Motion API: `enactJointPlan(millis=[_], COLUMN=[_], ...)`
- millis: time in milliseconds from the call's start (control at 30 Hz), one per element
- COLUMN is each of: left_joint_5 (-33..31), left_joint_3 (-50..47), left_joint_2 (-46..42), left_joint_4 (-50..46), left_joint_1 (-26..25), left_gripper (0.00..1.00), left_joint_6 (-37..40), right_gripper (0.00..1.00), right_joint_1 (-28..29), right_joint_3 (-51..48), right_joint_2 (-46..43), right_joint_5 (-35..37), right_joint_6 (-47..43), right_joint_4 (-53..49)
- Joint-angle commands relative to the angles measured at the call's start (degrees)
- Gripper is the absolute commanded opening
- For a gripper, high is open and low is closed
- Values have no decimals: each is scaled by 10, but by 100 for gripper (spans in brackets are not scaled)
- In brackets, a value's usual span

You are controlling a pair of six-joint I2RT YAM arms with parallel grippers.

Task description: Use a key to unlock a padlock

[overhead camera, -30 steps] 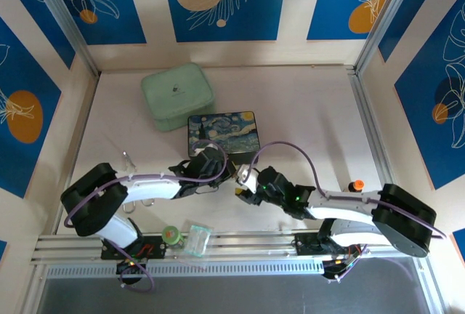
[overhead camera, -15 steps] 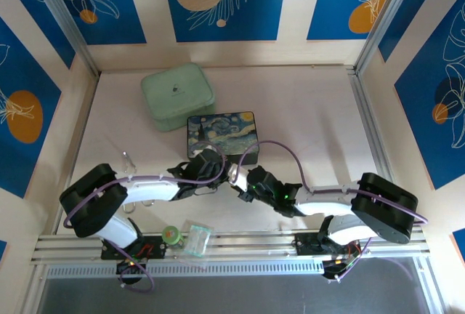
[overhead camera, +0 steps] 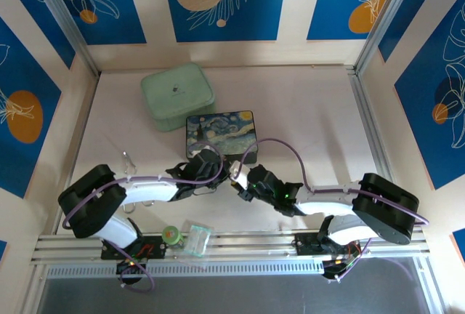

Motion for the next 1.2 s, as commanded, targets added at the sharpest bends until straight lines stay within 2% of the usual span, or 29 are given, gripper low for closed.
enactJointPlan(millis=[0, 200, 267, 333, 500, 867, 1167], left_joint_5=[18, 24, 24, 25, 27, 38, 35], left_joint_3=[5, 1, 1, 2, 0, -8, -17], left_joint_2=[-31, -40, -45, -48, -52, -40, -42], left_joint_4=[55, 57, 54, 49, 45, 70, 78], left_joint_1=[2, 2, 2, 2, 2, 2, 2], left_gripper=[0, 0, 0, 0, 0, 0, 0], left_joint_6=[-5, -10, -9, -7, -3, -11, -18], right_gripper=[21, 15, 7, 4, 4, 4, 9], right_joint_1=[-2, -13, -27, -41, -62, -157, -191], right_joint_3=[1, 12, 10, 3, 1, -21, -23], right_joint_2=[2, 17, 13, 6, -5, -39, -27], right_joint_5=[-6, -8, -31, -62, -107, -254, -265], right_joint_6=[22, 34, 49, 60, 73, 163, 193], right_joint_4=[-3, 10, 15, 21, 10, 7, -15])
